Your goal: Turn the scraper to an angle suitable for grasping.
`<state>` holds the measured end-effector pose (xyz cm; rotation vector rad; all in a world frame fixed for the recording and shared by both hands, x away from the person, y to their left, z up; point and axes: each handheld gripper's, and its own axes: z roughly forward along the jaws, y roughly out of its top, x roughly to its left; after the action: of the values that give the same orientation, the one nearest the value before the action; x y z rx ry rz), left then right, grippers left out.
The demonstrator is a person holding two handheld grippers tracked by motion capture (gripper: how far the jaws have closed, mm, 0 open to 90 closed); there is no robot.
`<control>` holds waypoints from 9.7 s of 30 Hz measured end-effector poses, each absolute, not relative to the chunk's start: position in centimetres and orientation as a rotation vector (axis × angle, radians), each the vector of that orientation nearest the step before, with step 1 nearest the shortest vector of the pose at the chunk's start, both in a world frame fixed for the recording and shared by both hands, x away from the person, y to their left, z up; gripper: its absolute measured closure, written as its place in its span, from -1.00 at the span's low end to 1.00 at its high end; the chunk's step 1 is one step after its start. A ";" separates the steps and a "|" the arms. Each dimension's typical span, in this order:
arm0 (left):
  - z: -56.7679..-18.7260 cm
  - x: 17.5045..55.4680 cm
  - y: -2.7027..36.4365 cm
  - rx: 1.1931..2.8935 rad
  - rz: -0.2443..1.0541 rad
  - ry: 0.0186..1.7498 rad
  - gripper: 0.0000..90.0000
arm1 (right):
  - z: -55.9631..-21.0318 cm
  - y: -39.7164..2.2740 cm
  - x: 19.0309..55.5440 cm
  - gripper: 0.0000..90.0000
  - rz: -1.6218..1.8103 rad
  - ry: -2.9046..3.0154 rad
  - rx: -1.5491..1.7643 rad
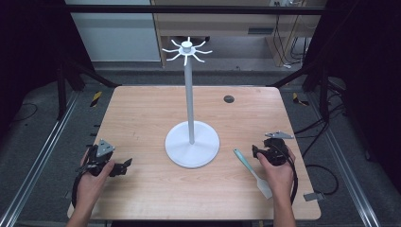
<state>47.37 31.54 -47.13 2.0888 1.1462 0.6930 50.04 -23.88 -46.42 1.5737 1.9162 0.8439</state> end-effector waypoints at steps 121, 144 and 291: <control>-47.2 47.6 30.6 2.074 0.657 1.097 -0.92 | -44.3 -15.7 50.8 0.19 0.509 2.600 1.269; -47.4 47.6 30.0 2.114 0.646 1.067 -0.91 | -45.8 -14.9 52.7 0.36 0.425 2.663 1.287; -47.9 46.6 30.3 2.127 0.627 1.090 -0.89 | -17.8 -10.6 46.9 0.66 1.501 1.912 0.892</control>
<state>46.62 30.31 -47.89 2.1270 1.0902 0.6272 46.85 -10.62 -17.78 0.8915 1.9121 1.5010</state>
